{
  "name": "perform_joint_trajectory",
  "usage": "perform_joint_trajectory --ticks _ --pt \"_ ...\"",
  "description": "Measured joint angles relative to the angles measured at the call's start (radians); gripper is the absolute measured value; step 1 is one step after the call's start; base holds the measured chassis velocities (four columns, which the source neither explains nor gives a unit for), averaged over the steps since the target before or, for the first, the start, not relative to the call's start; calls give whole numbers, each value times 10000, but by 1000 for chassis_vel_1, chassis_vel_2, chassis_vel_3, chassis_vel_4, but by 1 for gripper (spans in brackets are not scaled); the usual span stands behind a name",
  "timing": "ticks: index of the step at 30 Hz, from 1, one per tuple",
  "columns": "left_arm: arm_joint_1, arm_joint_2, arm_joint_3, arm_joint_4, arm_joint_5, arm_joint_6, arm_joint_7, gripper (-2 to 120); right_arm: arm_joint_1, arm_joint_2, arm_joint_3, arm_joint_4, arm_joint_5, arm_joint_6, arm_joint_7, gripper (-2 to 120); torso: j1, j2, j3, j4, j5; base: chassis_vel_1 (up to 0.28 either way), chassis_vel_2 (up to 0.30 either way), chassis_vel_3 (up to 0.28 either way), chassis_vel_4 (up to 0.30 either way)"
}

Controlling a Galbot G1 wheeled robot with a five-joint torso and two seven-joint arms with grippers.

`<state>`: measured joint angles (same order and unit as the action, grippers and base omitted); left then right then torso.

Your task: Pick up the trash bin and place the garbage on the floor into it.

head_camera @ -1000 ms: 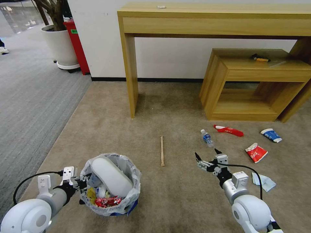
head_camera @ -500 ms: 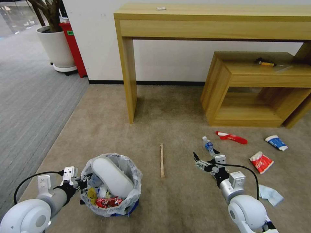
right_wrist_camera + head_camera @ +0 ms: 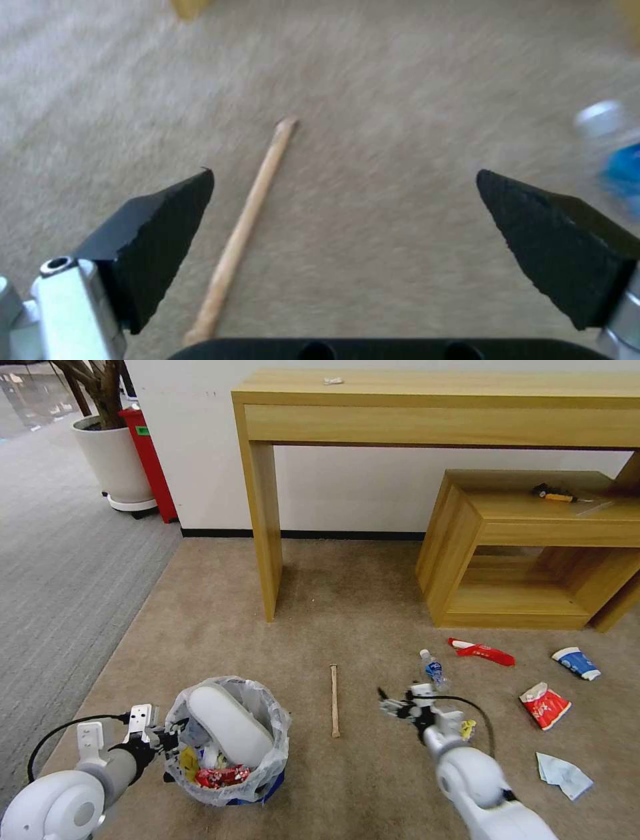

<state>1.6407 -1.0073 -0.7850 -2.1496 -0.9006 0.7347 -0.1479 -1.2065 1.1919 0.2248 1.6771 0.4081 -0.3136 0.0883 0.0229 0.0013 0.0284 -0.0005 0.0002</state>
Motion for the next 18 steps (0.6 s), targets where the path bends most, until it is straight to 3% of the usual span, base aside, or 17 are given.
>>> perform_joint_trajectory --ticks 3,6,9,18 --pt "-1 -7 0 7 1 0 4 0 630 193 -559 -654 238 -334 171 100 0 0 0 -2 -4 0 0 0 0" --pt "-5 -15 -6 30 2 2 -5 0 1900 830 -1523 -2329 441 -676 428 100 0 0 0 -3 -4 0 0 0 0" --pt "-18 -6 -6 109 6 5 -8 0 2499 1164 -1994 -3187 617 -770 531 100 0 0 1 -1 -3 0 0 0 0" --pt "-204 151 -4 352 -85 7 -38 0 3357 2034 -2420 -4945 822 -1158 789 100 0 0 1 -4 -2 0 0 0 0"
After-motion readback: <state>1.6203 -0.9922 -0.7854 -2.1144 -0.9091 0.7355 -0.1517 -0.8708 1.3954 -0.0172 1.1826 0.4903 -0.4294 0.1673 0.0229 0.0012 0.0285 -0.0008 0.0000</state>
